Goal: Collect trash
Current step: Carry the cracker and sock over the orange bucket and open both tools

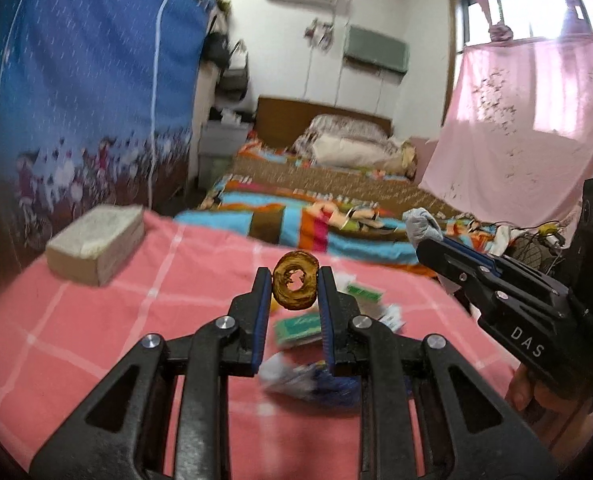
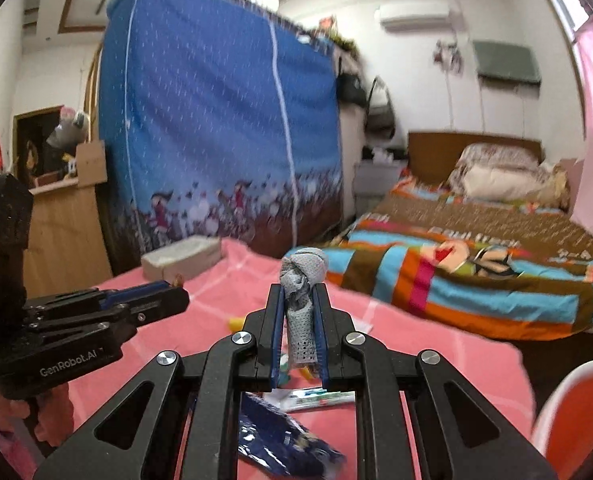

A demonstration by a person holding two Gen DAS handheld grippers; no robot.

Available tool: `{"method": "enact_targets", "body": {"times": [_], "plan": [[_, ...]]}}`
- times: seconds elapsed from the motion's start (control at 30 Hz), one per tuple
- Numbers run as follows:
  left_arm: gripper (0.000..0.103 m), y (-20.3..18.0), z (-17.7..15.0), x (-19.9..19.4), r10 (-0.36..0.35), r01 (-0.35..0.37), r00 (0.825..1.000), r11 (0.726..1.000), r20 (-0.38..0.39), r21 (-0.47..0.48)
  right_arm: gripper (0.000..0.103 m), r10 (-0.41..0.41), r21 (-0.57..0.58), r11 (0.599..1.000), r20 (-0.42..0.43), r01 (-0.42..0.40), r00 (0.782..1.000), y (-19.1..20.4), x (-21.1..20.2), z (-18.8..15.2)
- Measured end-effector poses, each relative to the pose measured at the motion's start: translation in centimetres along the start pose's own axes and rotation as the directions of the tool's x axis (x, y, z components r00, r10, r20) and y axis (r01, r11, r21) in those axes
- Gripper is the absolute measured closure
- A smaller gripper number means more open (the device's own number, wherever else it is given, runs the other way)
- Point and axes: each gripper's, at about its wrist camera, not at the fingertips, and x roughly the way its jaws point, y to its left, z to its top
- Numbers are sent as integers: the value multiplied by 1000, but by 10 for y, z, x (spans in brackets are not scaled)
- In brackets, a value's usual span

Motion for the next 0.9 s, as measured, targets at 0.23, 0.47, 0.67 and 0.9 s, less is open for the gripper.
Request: {"method": "enact_targets", "body": {"times": [0.23, 0.47, 0.67, 0.9], "plan": [[77, -48, 13, -9, -71, 63, 993, 994, 94, 86, 90, -106, 32, 994, 134, 102, 985, -29, -53, 12], [77, -111, 17, -5, -194, 174, 974, 971, 114, 163, 89, -233, 85, 972, 200, 220, 952, -67, -103, 18], [76, -163, 12, -1, -288, 261, 954, 936, 88, 236, 89, -334, 185, 937, 211, 298, 919, -107, -142, 12], [76, -209, 3, 14, -364, 356, 931, 897, -20, 262, 88, -409, 292, 889, 156, 354, 899, -147, -170, 3]]}}
